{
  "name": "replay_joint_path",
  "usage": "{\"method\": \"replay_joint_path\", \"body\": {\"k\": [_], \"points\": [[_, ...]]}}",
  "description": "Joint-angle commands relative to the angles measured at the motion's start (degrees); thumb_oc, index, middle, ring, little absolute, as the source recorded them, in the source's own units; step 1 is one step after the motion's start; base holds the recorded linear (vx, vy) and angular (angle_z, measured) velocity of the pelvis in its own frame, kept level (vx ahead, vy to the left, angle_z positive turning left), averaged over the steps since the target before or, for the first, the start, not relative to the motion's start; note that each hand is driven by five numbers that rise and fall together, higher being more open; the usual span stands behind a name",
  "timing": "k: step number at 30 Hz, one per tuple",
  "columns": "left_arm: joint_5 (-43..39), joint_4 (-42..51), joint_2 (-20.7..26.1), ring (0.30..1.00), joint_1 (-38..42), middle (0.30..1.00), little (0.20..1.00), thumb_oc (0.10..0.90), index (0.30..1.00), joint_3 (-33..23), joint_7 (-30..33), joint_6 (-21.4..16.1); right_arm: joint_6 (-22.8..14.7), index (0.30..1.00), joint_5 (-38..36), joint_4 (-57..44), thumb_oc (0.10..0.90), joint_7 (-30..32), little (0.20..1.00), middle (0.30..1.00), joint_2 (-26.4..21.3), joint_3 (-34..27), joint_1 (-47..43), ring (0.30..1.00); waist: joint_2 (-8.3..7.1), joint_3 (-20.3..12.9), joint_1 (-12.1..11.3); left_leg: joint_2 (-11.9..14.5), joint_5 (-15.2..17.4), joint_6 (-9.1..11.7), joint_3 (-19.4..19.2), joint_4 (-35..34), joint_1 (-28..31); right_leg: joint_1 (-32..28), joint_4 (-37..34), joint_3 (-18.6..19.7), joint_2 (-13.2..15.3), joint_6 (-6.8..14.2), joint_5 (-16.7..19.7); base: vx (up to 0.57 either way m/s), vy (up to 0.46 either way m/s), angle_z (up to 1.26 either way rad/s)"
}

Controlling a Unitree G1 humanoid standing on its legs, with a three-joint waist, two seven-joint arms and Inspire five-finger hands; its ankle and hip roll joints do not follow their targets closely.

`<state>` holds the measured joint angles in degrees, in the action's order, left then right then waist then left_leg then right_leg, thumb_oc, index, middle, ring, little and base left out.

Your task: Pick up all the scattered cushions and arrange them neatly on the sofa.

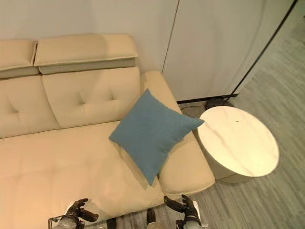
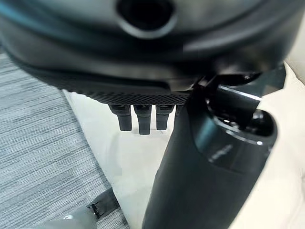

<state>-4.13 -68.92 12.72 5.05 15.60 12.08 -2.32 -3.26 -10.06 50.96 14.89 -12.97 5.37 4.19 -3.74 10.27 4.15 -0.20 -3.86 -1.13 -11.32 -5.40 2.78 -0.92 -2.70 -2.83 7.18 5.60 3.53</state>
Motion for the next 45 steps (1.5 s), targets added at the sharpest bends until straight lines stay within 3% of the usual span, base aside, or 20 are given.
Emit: {"method": "replay_joint_path", "body": {"k": [1, 10, 17, 26, 35, 40, 45], "points": [[1.9, -1.1, 0.0, 0.9, 1.7, 0.9, 0.9, 0.8, 0.9, -0.4, 2.3, -1.6, -2.6, 0.9, -0.3, -9.3, 0.8, 2.4, 0.9, 0.9, -3.7, -1.7, 0.1, 0.9, 0.91, -0.1, -0.1, -0.9, 8.1, -0.4, 2.9, 0.4, -0.2, 2.9, 3.9, -1.3, 1.8, 4.4, -1.1, 0.01, 0.067, -0.19], [2.9, -1.2, -1.5, 0.9, -1.1, 0.9, 0.9, 0.8, 0.9, -2.4, 1.9, -0.9, -4.6, 0.9, -0.6, -32.3, 0.8, 4.4, 0.9, 0.9, -4.3, -7.0, 2.6, 0.9, 0.76, -0.3, -0.5, -1.3, 9.1, -0.8, 3.1, 0.4, 1.2, 2.2, 4.5, -2.9, 2.4, 4.5, -1.4, 0.04, 0.021, -0.05], [3.4, -1.1, -2.2, 0.9, -3.5, 0.9, 0.9, 0.8, 0.9, -2.6, 1.8, -0.7, -4.6, 0.9, 2.1, -36.3, 0.8, 8.4, 0.9, 0.9, -6.2, -9.8, -0.4, 0.9, 1.35, -1.0, -2.3, -1.1, 9.5, -0.7, 4.1, 0.4, 2.5, 0.0, 3.2, -4.9, 2.3, 3.9, -2.4, 0.07, -0.026, 0.12], [3.9, -0.7, -3.3, 0.9, -4.7, 0.9, 0.9, 0.8, 0.9, -0.6, 2.7, -0.4, -4.6, 0.9, 1.4, -33.9, 0.8, 13.4, 0.9, 0.9, -3.8, -8.8, -4.4, 0.9, 3.07, -1.7, -3.5, -0.6, 9.5, 0.2, 5.3, 0.4, 2.5, -1.6, 1.0, -6.5, 2.0, 3.4, -3.0, 0.07, -0.024, 0.08], [2.4, 2.7, -3.3, 0.9, -3.5, 0.9, 0.9, 0.8, 0.9, 1.9, 3.4, -1.5, -4.9, 0.9, -2.0, -21.8, 0.8, 15.3, 0.9, 0.9, -4.5, -5.6, -14.0, 0.9, 5.03, -1.6, -4.9, -0.7, 9.2, 1.0, 6.5, 0.4, 1.5, -2.7, -1.8, -8.0, 1.9, 3.2, -2.7, 0.05, -0.003, 0.08], [-0.8, 7.7, -2.1, 0.9, -2.3, 0.9, 0.9, 0.8, 0.9, 2.1, 4.0, -2.9, -5.1, 0.9, -3.8, -15.2, 0.8, 15.6, 0.9, 0.9, -5.4, -4.3, -19.0, 0.9, 5.58, -1.4, -6.0, -0.7, 9.0, 1.3, 7.0, 0.4, 0.8, -2.6, -2.3, -8.7, 2.0, 3.3, -2.8, 0.04, -0.001, 0.12], [-7.3, 19.3, 0.4, 0.9, -0.1, 0.9, 0.9, 0.8, 0.9, 0.3, 6.7, -5.7, -5.9, 0.9, -6.1, -14.6, 0.8, 14.9, 0.9, 0.9, -4.6, -2.5, -21.8, 0.9, 5.96, -0.6, -6.7, -0.7, 9.0, 1.5, 7.3, 0.4, 0.2, -2.2, -2.3, -8.7, 1.9, 3.1, -3.1, 0.03, 0.012, 0.1]]}}
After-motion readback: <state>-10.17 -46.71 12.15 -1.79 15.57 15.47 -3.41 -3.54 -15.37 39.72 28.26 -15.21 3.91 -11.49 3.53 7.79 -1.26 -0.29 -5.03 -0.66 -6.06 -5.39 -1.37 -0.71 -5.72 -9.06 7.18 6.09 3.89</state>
